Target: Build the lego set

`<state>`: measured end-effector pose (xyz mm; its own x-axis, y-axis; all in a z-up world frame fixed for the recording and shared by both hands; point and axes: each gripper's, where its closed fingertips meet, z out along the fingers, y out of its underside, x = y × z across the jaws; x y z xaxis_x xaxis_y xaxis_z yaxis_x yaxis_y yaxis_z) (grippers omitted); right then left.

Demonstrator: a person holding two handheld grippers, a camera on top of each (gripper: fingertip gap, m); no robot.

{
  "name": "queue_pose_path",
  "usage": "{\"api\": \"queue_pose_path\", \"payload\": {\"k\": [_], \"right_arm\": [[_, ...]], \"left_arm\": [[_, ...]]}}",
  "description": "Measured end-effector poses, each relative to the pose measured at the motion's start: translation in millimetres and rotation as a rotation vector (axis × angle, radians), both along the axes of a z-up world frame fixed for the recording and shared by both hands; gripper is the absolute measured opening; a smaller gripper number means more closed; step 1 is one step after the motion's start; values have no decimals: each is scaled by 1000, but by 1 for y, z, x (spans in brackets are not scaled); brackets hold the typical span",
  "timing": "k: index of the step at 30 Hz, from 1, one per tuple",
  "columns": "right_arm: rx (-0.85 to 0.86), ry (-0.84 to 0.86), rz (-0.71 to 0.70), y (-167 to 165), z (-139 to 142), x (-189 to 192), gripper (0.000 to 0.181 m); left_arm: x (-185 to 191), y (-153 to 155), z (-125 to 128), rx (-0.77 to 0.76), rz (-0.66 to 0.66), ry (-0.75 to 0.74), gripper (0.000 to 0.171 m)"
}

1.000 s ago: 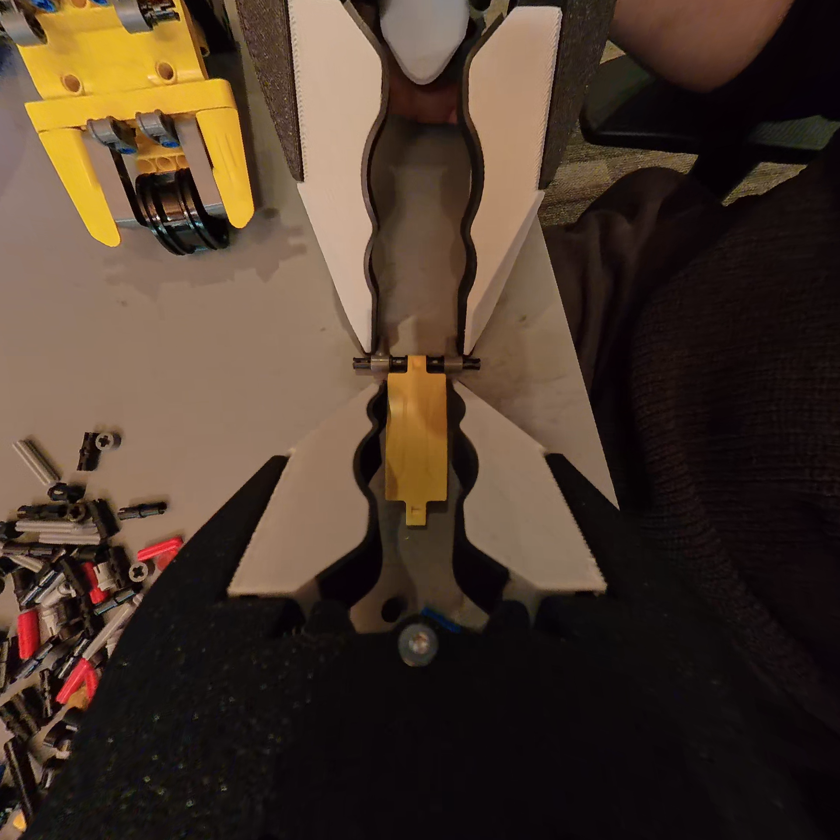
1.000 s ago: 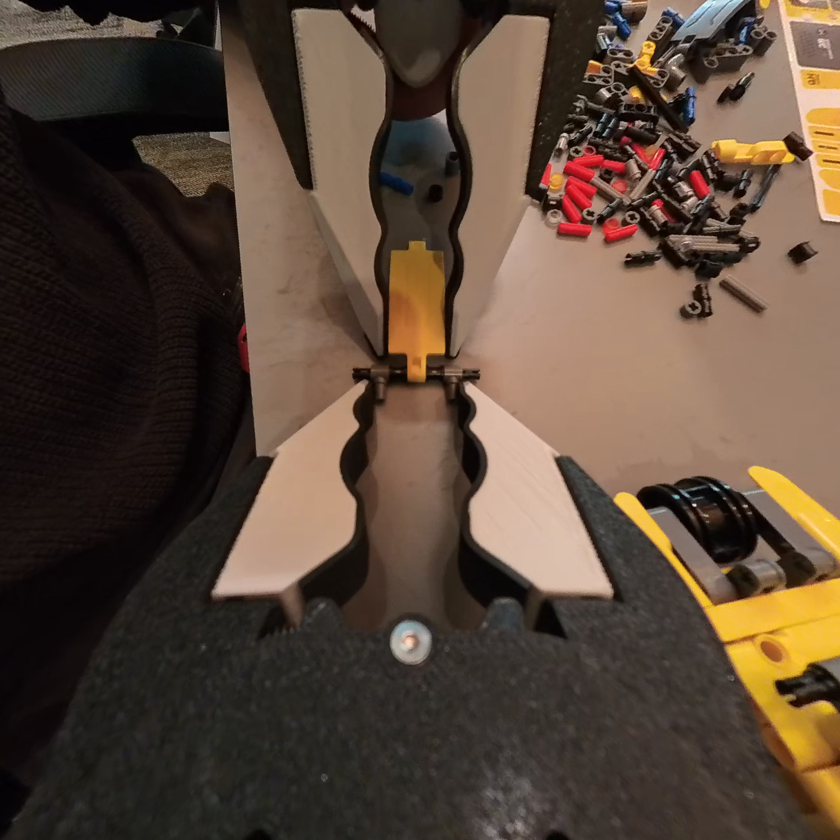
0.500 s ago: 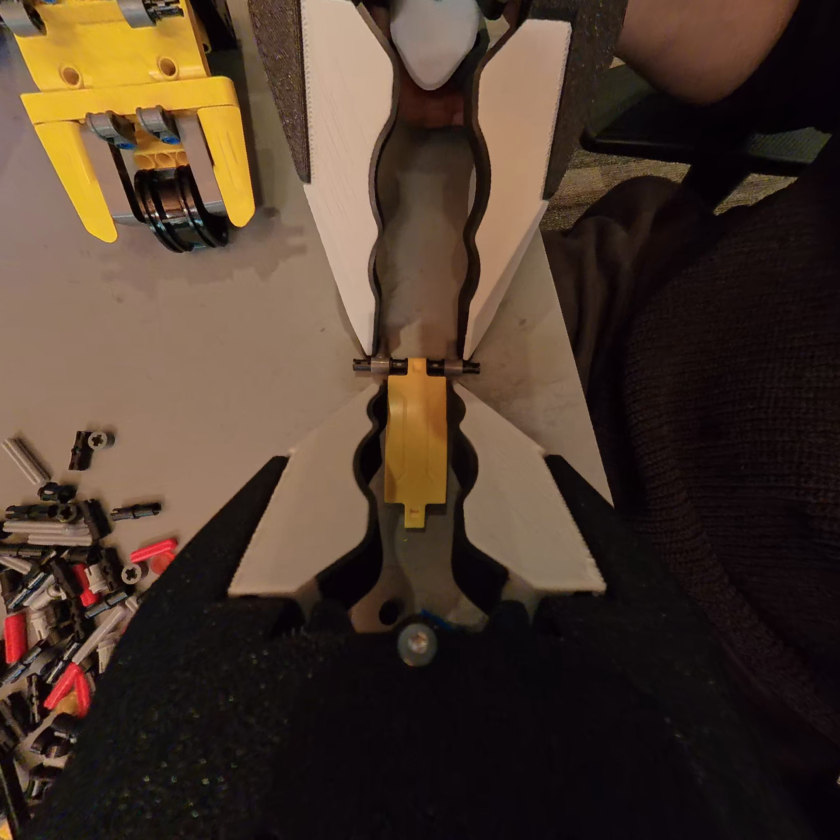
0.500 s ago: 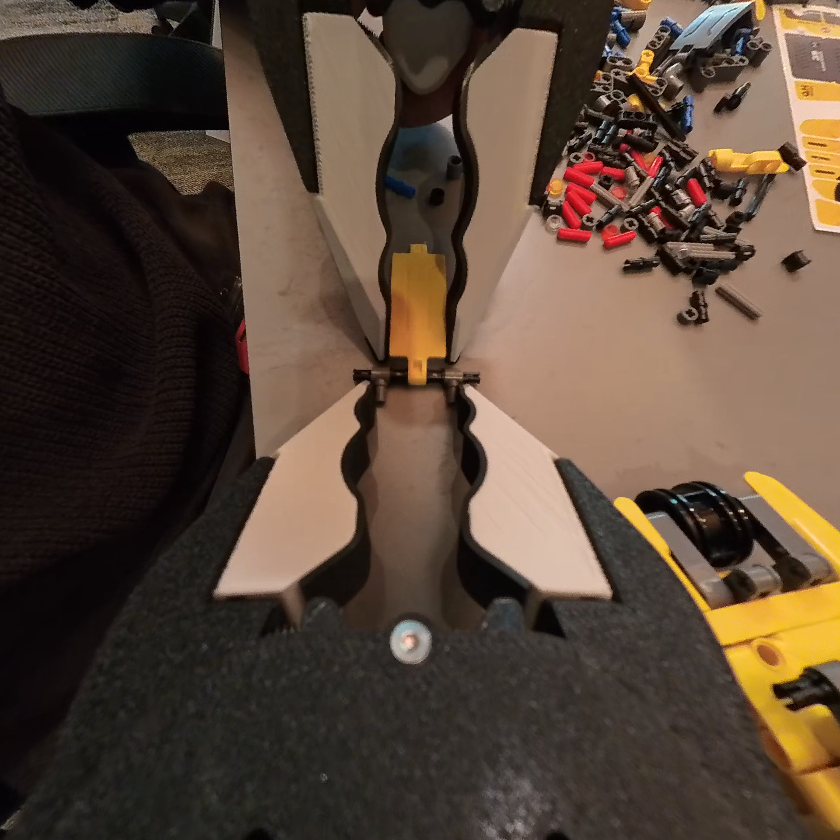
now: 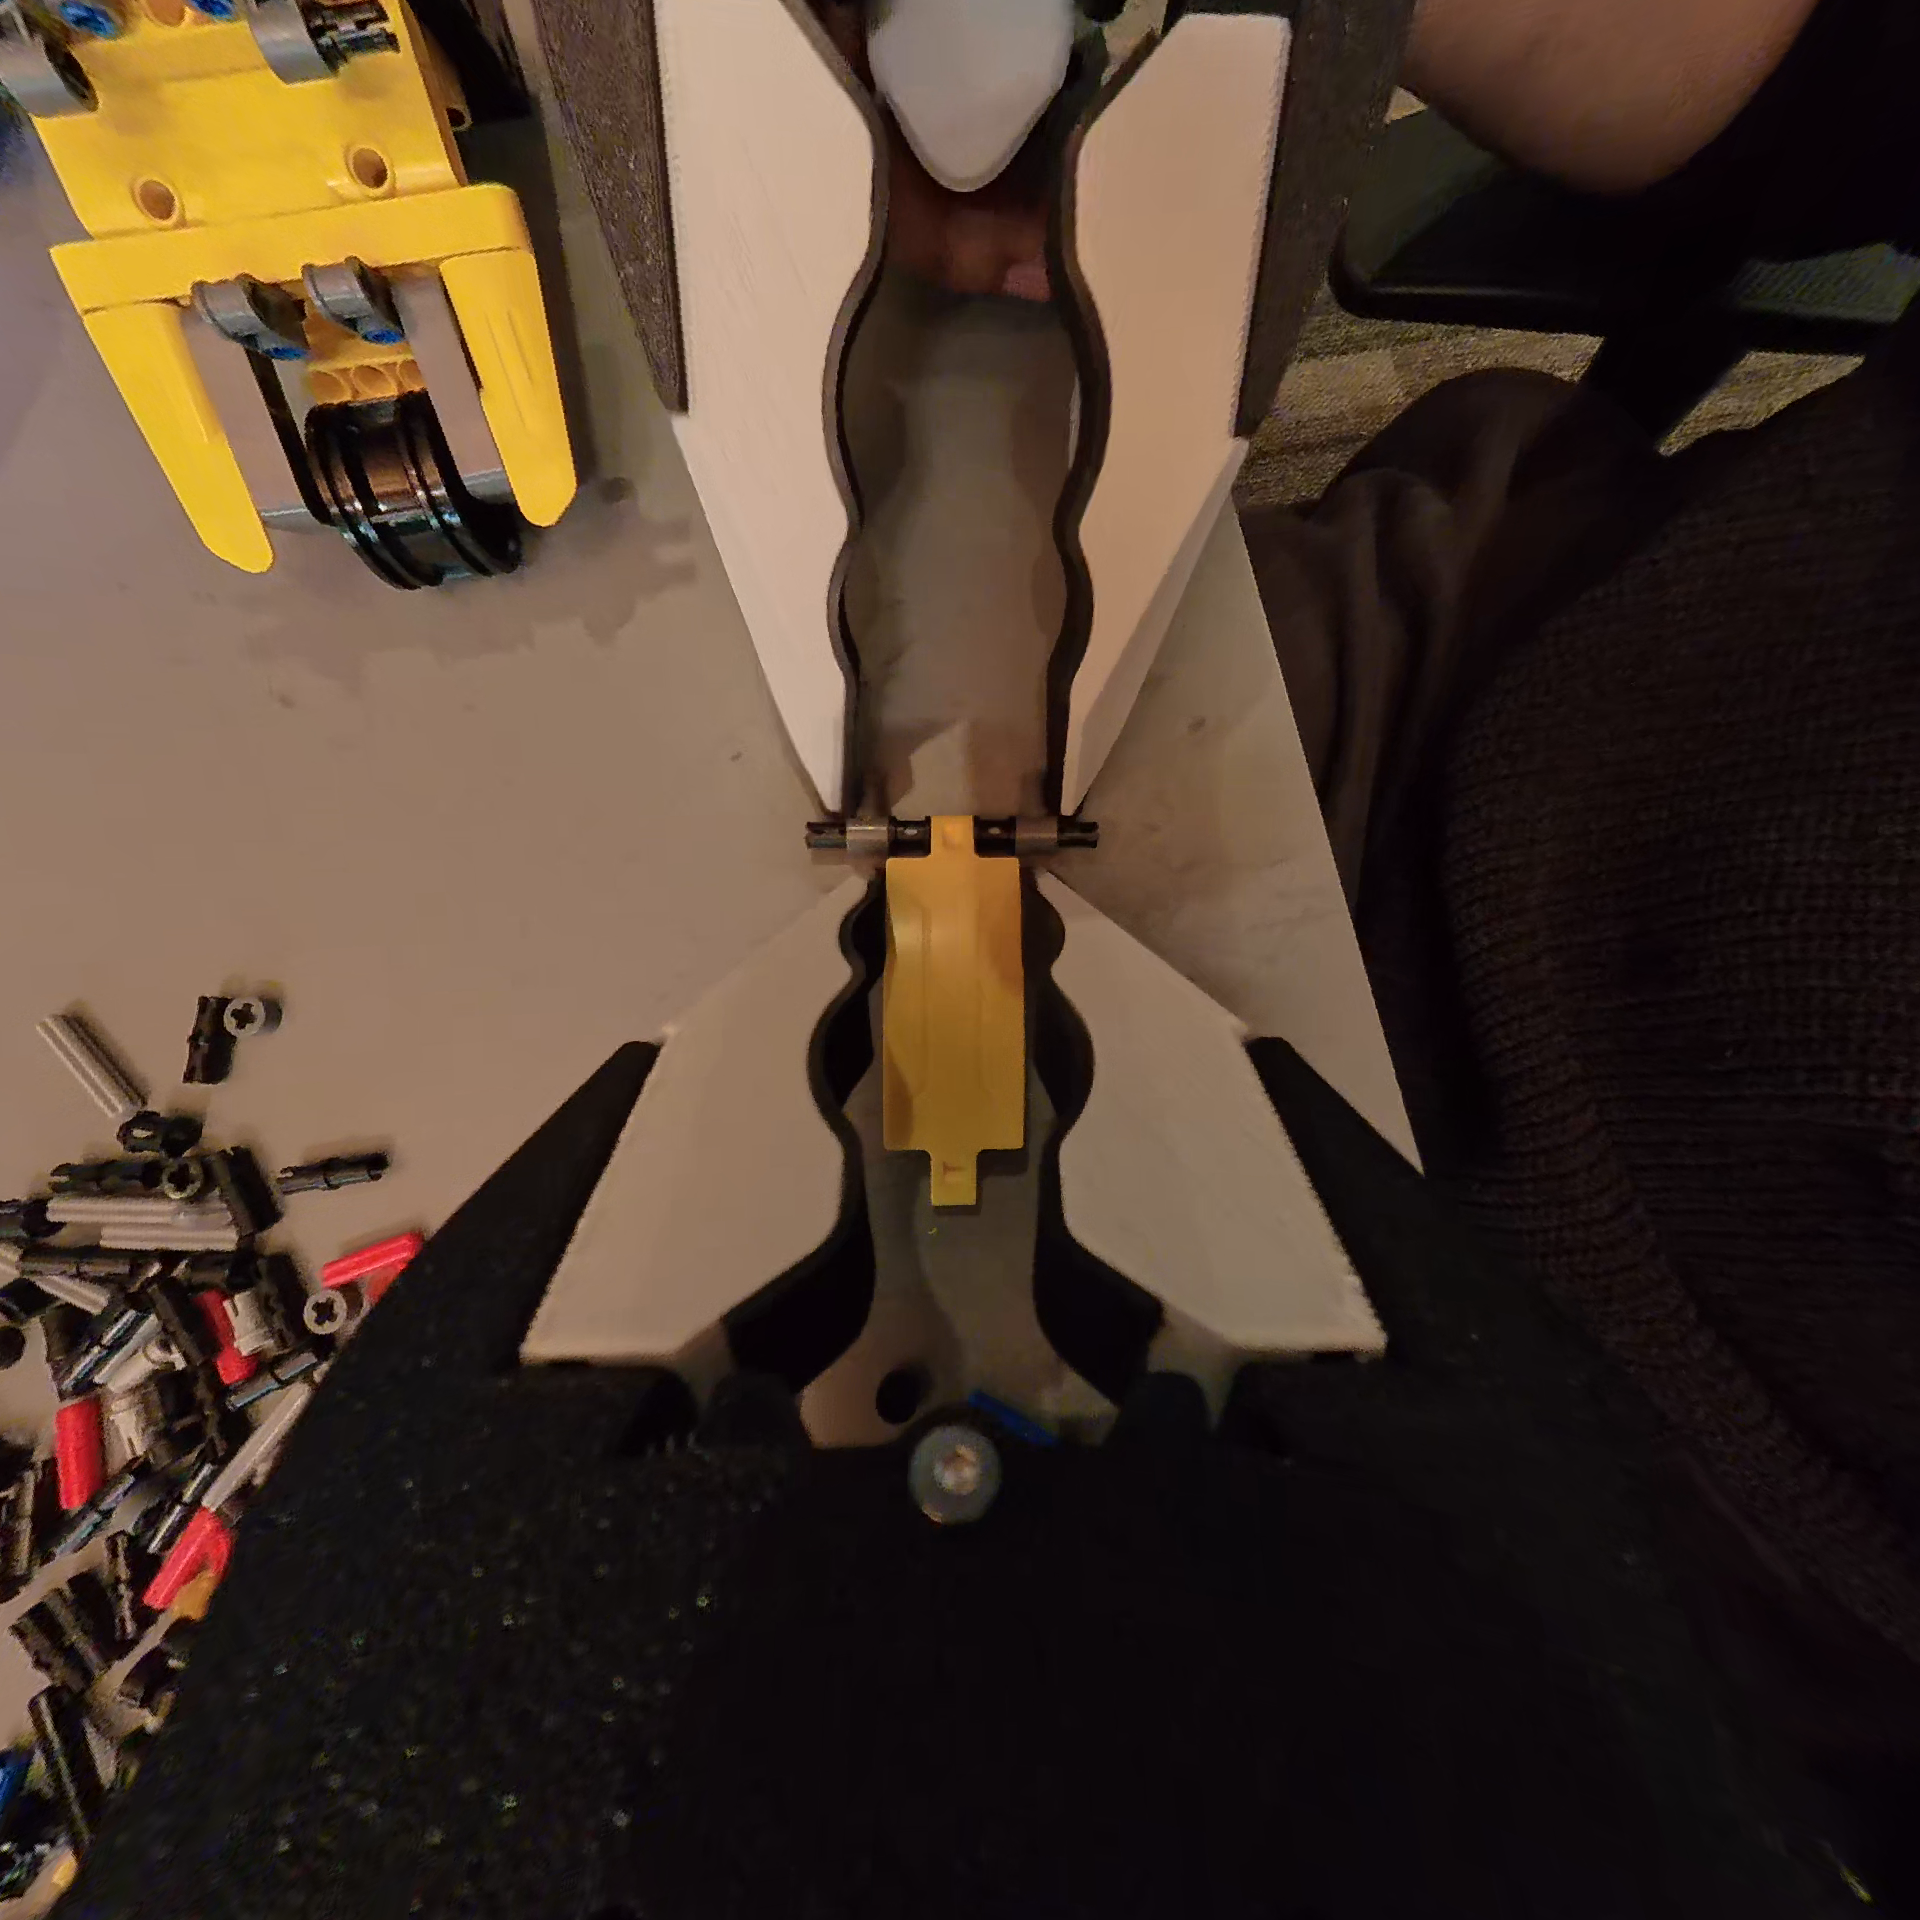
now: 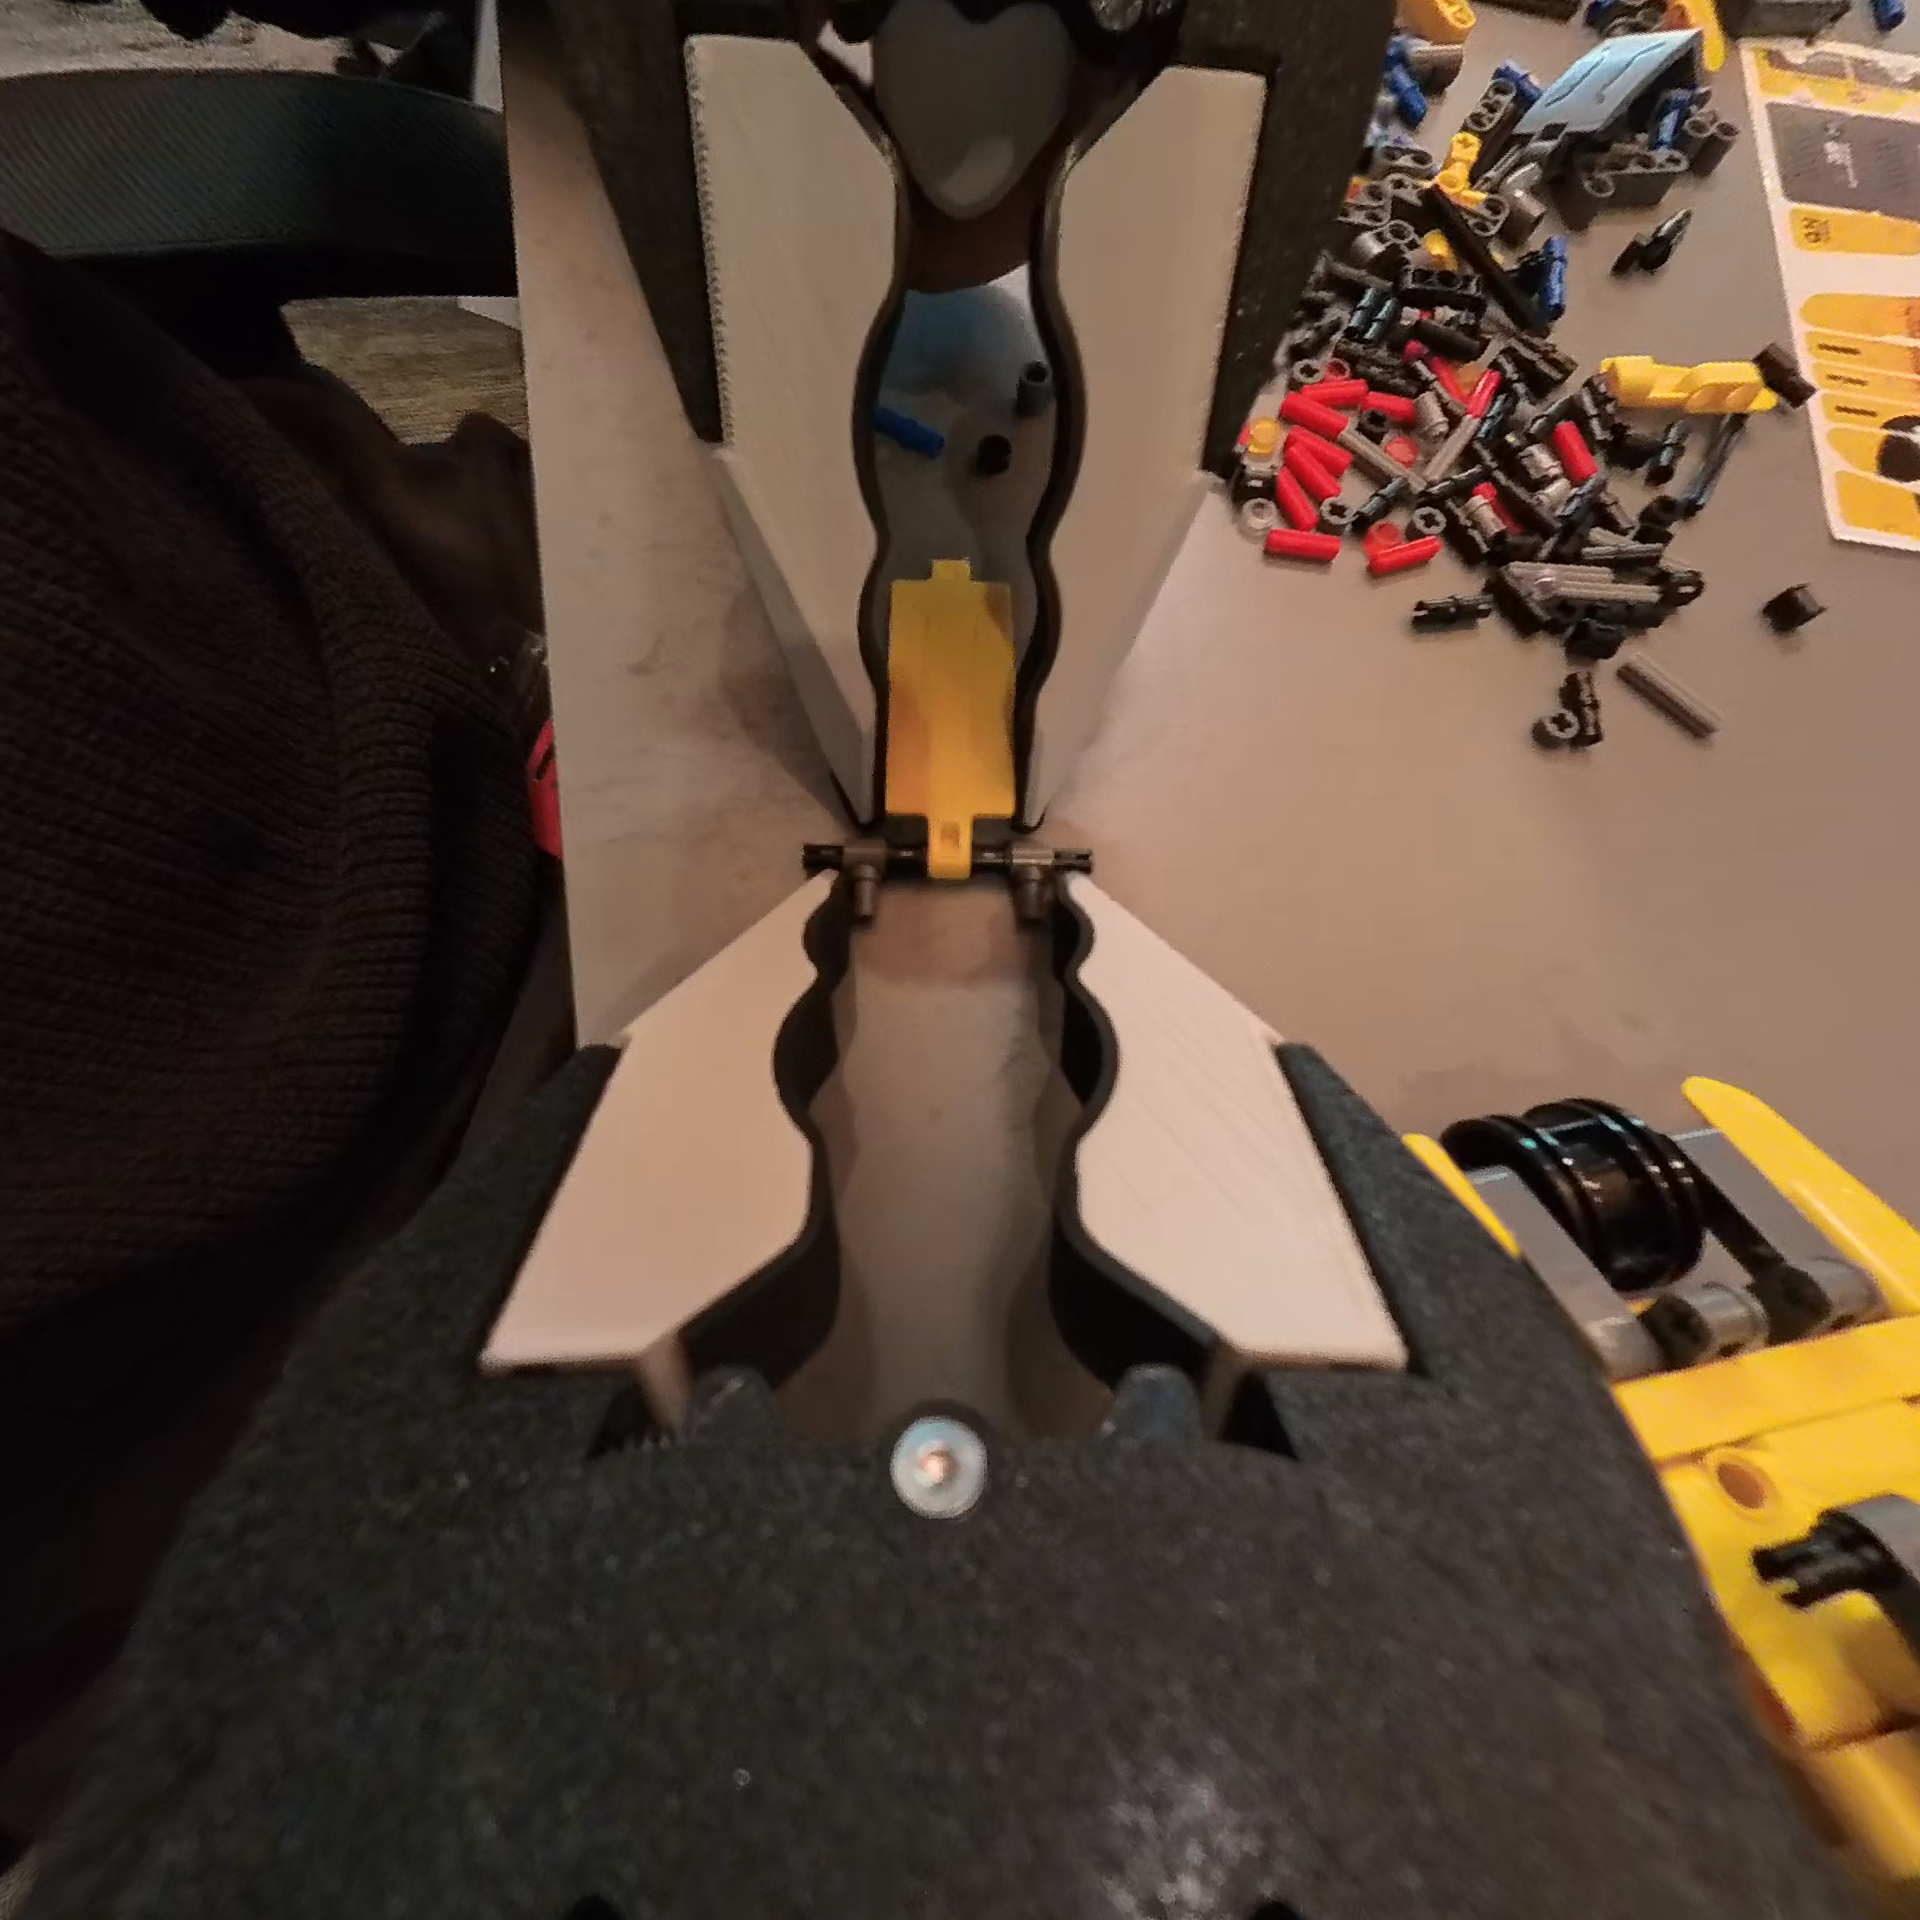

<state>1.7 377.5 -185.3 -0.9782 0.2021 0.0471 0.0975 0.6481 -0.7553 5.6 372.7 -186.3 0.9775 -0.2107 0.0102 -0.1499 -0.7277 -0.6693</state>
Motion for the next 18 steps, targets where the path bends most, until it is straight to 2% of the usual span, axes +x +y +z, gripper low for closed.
{"api": "queue_pose_path", "payload": {"k": [4,11,18], "right_arm": [[-2,27,-19,1,1,-3,46],[-71,8,7,-4,11,2,44],[-37,-4,4,-5,6,1,39]], "left_arm": [[0,0,0,10,0,-32,25],[0,0,0,12,1,-33,25],[0,0,0,12,1,-33,25]]}}
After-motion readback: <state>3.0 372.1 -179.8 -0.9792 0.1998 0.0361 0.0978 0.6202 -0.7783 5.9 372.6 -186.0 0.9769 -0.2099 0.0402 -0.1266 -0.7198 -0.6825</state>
